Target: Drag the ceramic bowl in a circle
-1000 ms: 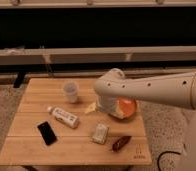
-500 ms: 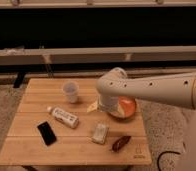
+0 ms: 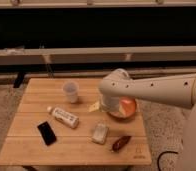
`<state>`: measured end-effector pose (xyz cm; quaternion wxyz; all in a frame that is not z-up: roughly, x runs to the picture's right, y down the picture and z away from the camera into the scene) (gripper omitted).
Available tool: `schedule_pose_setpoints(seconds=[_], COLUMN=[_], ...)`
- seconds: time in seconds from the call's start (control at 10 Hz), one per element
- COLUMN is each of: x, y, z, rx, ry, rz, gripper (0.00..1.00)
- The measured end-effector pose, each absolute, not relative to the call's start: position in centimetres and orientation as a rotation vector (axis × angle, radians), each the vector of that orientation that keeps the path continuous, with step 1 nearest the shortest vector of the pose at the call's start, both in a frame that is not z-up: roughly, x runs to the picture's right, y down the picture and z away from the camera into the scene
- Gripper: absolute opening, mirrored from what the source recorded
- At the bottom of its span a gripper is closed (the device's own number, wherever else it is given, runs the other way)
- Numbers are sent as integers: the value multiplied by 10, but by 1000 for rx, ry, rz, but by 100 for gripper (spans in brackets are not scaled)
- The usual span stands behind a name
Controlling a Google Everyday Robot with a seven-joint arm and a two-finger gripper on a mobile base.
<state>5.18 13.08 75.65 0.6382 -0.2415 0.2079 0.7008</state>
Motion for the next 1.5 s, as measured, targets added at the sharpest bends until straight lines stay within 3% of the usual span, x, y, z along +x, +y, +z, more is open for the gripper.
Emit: schedule_pose_setpoints(seconds=[1.5], x=[81], y=[137], z=[793], rx=[-543], ry=[472], rz=[1612], gripper=[100])
